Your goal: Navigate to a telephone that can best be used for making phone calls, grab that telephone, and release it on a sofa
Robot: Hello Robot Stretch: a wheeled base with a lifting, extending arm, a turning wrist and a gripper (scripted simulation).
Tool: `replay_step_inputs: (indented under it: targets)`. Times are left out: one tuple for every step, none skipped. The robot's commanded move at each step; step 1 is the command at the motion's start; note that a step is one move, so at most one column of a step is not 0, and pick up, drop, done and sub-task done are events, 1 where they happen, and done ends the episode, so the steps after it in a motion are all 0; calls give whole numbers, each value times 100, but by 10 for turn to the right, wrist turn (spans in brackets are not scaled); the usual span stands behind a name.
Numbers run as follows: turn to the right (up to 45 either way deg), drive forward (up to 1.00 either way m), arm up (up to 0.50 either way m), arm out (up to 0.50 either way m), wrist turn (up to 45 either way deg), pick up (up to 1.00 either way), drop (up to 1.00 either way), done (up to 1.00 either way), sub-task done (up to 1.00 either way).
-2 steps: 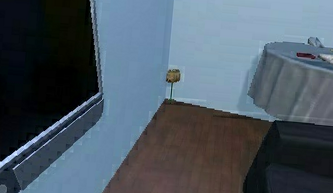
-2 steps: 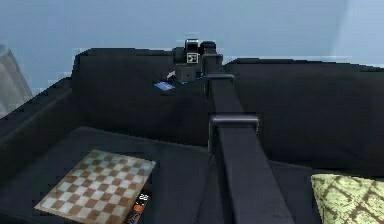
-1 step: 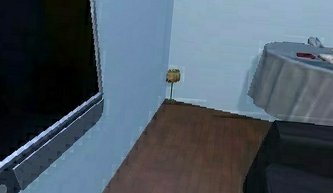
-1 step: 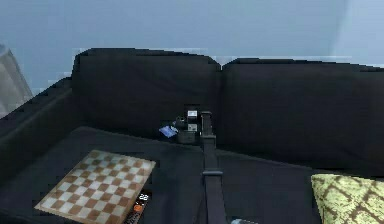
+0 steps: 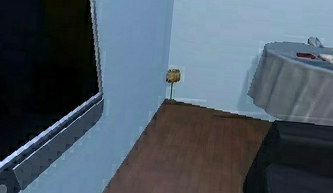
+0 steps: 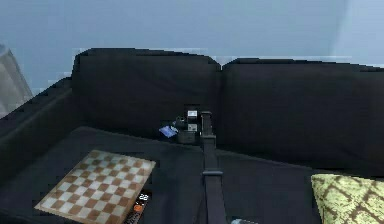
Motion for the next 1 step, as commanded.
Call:
replay_step_inputs:
  targets:
    - [0,0,0,0,0,0,100,0,0]
